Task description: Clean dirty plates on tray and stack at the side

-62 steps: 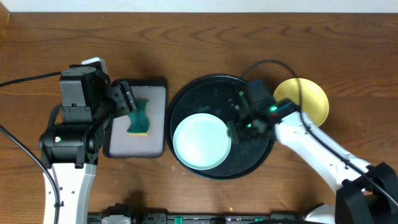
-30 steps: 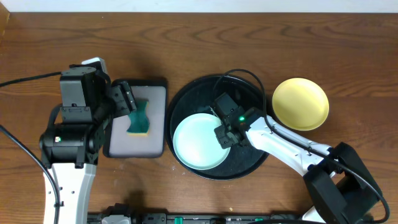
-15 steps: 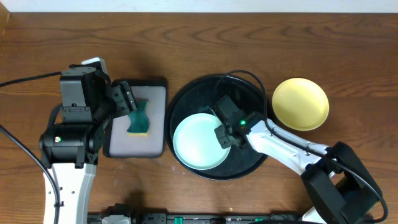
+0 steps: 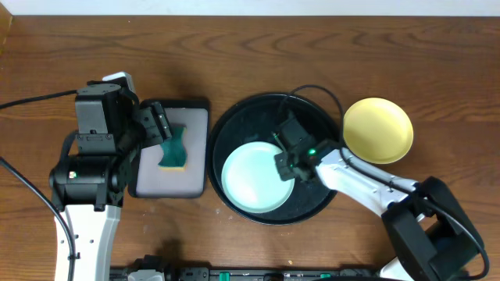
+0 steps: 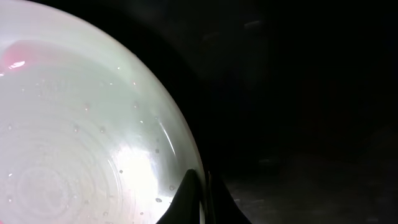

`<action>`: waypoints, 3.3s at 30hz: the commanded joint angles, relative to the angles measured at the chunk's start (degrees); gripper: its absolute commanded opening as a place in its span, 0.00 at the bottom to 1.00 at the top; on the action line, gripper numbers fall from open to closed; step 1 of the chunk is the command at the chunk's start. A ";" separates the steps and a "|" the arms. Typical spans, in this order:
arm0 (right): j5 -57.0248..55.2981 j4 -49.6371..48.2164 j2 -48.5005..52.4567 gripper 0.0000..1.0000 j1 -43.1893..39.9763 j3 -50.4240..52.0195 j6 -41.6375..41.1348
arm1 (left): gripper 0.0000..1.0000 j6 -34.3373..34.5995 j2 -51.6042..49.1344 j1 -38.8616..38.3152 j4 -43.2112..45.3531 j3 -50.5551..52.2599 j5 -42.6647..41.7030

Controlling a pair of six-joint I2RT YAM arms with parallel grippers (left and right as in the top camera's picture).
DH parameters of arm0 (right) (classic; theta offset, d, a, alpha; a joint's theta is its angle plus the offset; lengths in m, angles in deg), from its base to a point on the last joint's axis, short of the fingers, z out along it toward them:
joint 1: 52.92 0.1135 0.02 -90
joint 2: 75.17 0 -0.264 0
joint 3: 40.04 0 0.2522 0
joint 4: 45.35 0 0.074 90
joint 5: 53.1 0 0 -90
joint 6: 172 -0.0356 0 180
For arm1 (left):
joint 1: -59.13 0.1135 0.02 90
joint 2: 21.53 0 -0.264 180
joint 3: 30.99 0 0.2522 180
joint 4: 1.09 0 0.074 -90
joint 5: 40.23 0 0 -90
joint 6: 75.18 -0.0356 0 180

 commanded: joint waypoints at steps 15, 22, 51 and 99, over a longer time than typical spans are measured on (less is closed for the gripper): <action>3.10 3.67 -7.56 0.01 -15.65 -0.48 -6.86 | 0.80 -0.13 -0.07 0.15 -0.07 -1.22 1.09; -3.08 8.76 -7.54 0.01 -14.91 -0.39 -16.22 | 0.80 -0.15 -0.07 0.15 -0.07 -1.22 1.09; -4.81 9.05 -7.54 0.50 -13.03 -0.24 -2.12 | 0.80 -0.13 -0.07 0.15 -0.07 -1.22 1.09; -4.81 -17.07 -7.52 0.08 -14.78 12.55 16.72 | 0.80 -0.13 -0.07 0.15 -0.07 -1.22 1.09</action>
